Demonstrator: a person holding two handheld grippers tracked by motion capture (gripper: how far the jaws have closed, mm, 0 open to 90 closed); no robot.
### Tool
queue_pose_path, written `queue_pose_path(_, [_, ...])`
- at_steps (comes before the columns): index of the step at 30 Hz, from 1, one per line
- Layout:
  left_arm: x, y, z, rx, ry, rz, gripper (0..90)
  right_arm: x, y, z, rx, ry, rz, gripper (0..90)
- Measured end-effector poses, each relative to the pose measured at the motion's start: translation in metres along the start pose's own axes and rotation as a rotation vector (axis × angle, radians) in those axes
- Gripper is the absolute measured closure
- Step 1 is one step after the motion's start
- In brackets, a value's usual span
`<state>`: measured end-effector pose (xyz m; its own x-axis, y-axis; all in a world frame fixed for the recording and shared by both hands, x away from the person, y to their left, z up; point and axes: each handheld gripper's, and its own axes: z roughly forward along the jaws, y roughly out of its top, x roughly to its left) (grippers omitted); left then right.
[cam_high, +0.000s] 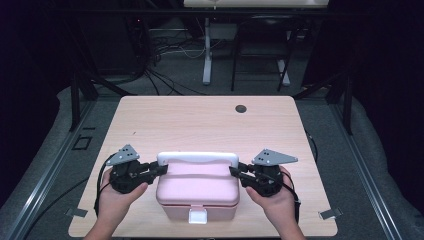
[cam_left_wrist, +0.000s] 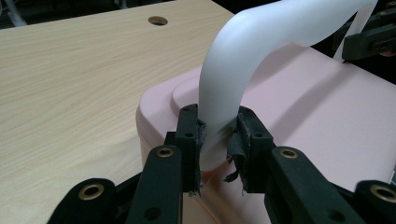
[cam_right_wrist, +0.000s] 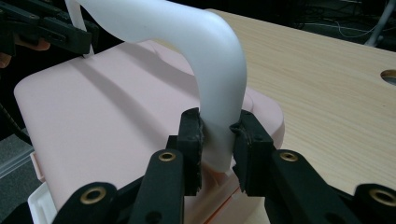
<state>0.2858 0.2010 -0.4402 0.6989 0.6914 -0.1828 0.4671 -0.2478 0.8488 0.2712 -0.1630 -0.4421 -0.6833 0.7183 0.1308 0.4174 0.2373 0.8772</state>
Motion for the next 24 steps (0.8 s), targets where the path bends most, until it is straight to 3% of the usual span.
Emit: queue_pose_path(24, [0.004, 0.018, -0.003, -0.023, -0.003, -0.014, 73.6, -0.004, 0.019, -0.003, -0.034, -0.005, 0.018, 74.1])
